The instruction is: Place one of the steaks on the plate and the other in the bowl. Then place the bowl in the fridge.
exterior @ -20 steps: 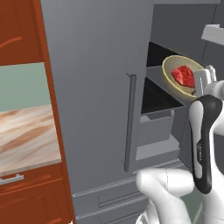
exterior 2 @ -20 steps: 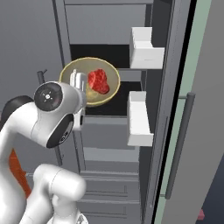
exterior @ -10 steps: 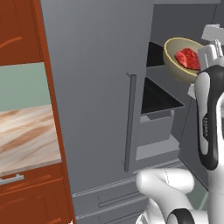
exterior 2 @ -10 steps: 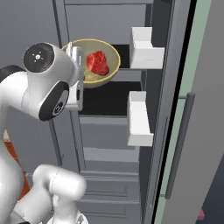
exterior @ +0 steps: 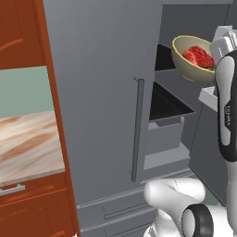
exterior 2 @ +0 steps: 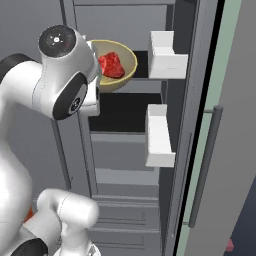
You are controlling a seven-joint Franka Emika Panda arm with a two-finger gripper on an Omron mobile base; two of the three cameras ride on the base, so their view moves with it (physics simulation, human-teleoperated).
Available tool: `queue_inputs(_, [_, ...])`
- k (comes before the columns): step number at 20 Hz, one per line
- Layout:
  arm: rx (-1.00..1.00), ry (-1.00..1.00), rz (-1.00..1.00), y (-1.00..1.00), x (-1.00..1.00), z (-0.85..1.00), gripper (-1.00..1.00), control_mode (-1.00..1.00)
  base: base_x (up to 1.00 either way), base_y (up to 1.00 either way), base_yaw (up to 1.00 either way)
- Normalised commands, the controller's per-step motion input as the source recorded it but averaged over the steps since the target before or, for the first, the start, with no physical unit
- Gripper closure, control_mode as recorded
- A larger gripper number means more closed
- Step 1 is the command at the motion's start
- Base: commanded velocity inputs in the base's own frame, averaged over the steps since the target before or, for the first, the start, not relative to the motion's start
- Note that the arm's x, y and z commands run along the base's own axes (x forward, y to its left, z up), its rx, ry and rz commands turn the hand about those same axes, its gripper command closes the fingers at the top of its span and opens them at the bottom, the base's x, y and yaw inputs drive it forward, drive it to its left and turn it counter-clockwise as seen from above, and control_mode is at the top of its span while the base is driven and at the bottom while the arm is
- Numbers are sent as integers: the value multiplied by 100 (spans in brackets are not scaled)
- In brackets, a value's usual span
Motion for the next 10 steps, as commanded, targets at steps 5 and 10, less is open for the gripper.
queue_inputs(5, [-13,-10,13,0,29,-13,100,-100,0,0,0])
queue_inputs(10, [-17,-21,0,0,38,-19,100,-100,0,0,0])
